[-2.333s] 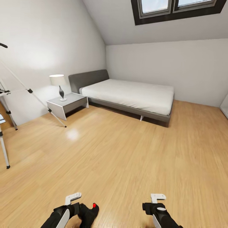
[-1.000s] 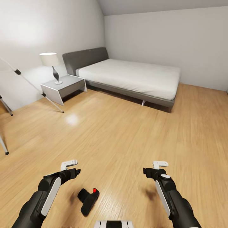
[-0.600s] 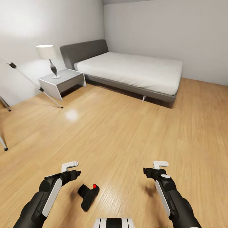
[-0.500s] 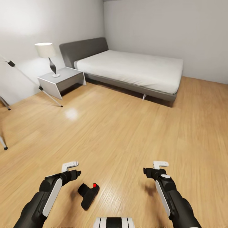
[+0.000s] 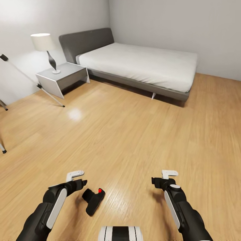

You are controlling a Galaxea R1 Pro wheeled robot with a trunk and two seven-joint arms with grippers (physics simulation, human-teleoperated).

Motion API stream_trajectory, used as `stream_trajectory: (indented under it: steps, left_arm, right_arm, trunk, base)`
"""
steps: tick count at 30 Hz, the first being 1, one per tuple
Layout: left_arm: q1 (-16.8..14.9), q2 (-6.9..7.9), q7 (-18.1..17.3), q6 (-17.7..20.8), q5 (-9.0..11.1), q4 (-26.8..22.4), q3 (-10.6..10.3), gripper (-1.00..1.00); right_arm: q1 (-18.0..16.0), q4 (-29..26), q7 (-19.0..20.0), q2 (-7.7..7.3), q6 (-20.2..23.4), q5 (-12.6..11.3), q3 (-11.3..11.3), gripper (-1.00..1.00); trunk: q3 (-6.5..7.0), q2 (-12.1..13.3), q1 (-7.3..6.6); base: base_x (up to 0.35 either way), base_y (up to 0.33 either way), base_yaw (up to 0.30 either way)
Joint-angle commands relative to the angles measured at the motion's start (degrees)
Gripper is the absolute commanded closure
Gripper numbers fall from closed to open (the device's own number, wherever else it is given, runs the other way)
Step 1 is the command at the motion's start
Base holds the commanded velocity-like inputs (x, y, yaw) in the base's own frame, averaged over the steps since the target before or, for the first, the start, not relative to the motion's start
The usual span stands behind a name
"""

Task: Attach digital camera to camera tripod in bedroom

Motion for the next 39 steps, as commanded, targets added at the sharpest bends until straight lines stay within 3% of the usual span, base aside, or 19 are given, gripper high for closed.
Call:
stream_trajectory:
  steps: [1,5,10,21,39]
  left_arm:
    - [0.0,-0.21,0.5,0.2,0.6,-0.1,0.0,-1.0]
    - [0.0,-1.84,0.5,0.3,0.5,-0.4,0.0,-1.0]
    - [0.0,-2.45,0.5,0.3,0.5,-0.7,0.4,-1.0]
    - [0.0,-2.56,0.5,0.3,0.6,-1.9,0.2,-1.0]
    - [0.0,-2.49,0.4,0.2,0.5,-2.0,-0.2,-1.0]
  right_arm:
    - [0.0,-0.1,-0.2,0.03,0.3,0.0,0.0,-1.0]
    - [0.0,-0.2,-0.2,-0.04,0.6,-0.2,-0.1,-1.0]
    - [0.0,-0.7,-0.2,-0.06,0.6,-0.2,-0.1,-1.0]
    - [0.0,-0.2,-0.2,-0.05,0.4,0.1,-0.1,-1.0]
    - [0.0,0.0,-0.2,0.02,0.3,0.0,-0.1,-1.0]
  trunk:
    - [-0.27,0.0,0.01]
    - [-1.16,-0.1,0.12]
    - [-1.38,-0.1,0.14]
    - [-1.38,-0.1,0.14]
    - [-1.38,-0.1,0.14]
  base:
    - [0.0,0.0,0.0]
    - [0.0,0.0,0.0]
    - [0.0,0.0,0.0]
    - [-0.019,0.012,0.0]
    - [-0.19,0.164,0.0]
